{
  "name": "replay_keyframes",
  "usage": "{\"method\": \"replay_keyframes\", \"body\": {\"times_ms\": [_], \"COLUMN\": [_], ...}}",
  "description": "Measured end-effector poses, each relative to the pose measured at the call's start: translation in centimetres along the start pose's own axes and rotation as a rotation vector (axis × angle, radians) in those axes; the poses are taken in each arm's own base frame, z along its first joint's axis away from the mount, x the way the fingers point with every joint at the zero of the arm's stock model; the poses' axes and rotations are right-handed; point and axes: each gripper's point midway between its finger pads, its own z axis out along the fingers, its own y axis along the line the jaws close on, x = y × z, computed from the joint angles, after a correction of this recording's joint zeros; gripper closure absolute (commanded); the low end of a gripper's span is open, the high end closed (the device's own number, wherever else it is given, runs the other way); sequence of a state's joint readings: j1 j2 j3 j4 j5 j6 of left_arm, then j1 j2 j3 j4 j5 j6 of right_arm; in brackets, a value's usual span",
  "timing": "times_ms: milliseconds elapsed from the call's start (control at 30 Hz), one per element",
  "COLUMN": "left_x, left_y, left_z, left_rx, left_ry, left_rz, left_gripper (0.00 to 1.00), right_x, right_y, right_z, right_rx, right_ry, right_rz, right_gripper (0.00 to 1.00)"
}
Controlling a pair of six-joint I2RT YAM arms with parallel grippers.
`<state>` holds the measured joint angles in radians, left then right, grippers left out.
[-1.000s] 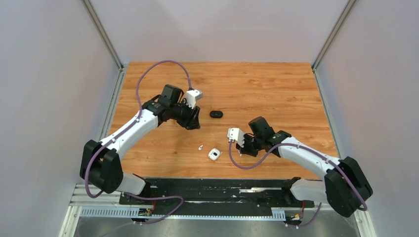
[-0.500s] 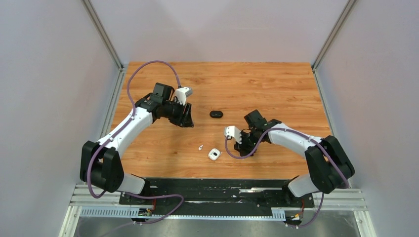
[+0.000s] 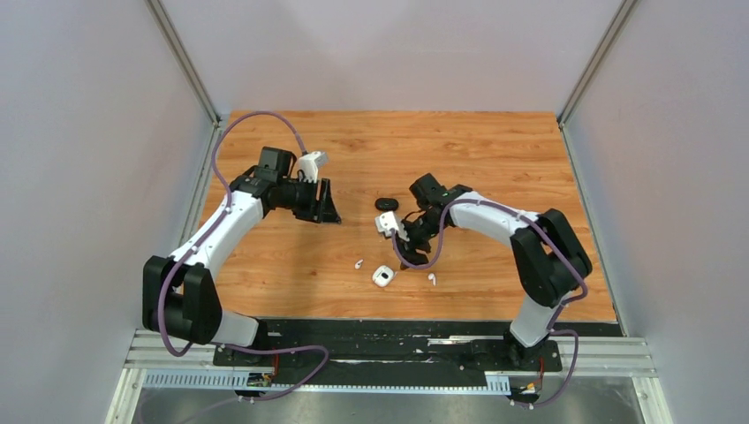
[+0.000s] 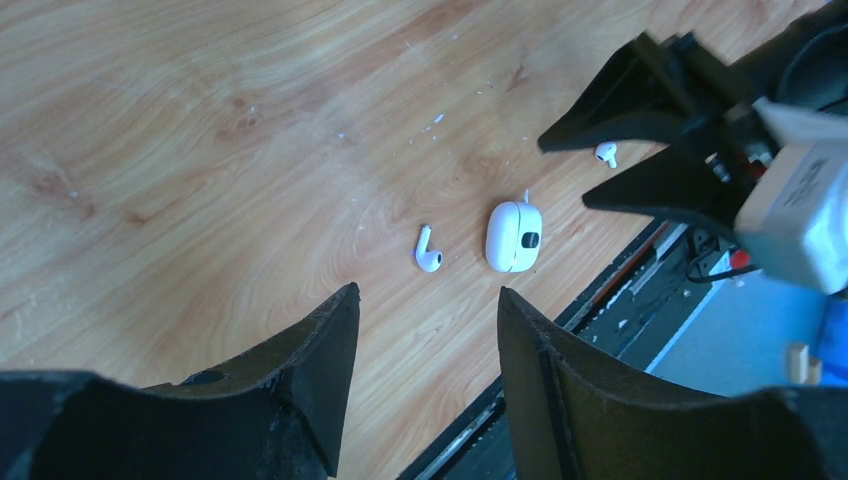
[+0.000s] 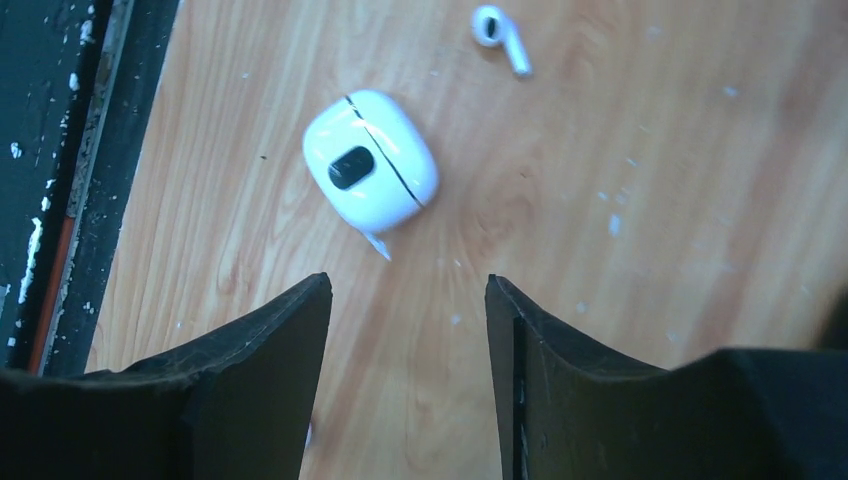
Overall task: Insert the wireless bluetooth earbuds into the charging case
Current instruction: Pick up the charging case at the center of the board.
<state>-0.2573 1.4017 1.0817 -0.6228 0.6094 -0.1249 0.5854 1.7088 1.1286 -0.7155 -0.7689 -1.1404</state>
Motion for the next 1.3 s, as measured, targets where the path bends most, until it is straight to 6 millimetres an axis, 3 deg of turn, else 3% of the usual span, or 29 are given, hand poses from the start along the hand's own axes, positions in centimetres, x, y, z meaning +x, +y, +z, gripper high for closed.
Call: {"method": "replay_keyframes", "body": {"times_ms": [167,367,500,700,1000,1133,1300], "left_x": [0.5,0.7,0.6,0.5,0.7,0.9,0.9], "left_y": [1.0,1.7,2.0,2.3,2.7,3.1,3.6], "left_z": [-0.8,-1.3,-1.5,-1.7,-1.3,-1.0,-1.0], "left_rx": [-0.005,-0.015,-0.019,-0.025,-0.028,-0.030,-0.059], "left_ry": [0.009,0.008,0.001,-0.004,0.009,0.020,0.020], "left_rz": [-0.087,-0.127,-0.137,-0.151,-0.180,-0.193,-0.200], "left_gripper": [0.40,0.40,0.40,0.40,0.40,0.40,0.40], "right_x": [0.5,-0.5,-0.1,1.0,0.7,0.4,0.7], "right_y": [1.5,0.7,0.4,1.4,2.4,2.3,2.3], "right_z": [2.8,3.5,4.5,5.5,5.8,6.0,6.5], "right_rx": [-0.124,-0.147,-0.180,-0.253,-0.287,-0.275,-0.203], "right_ry": [0.017,0.006,0.012,0.032,0.019,0.008,-0.009], "right_rz": [-0.113,-0.234,-0.258,-0.282,-0.285,-0.246,-0.197], "right_gripper": [0.41,0.41,0.42,0.41,0.35,0.45,0.48]}}
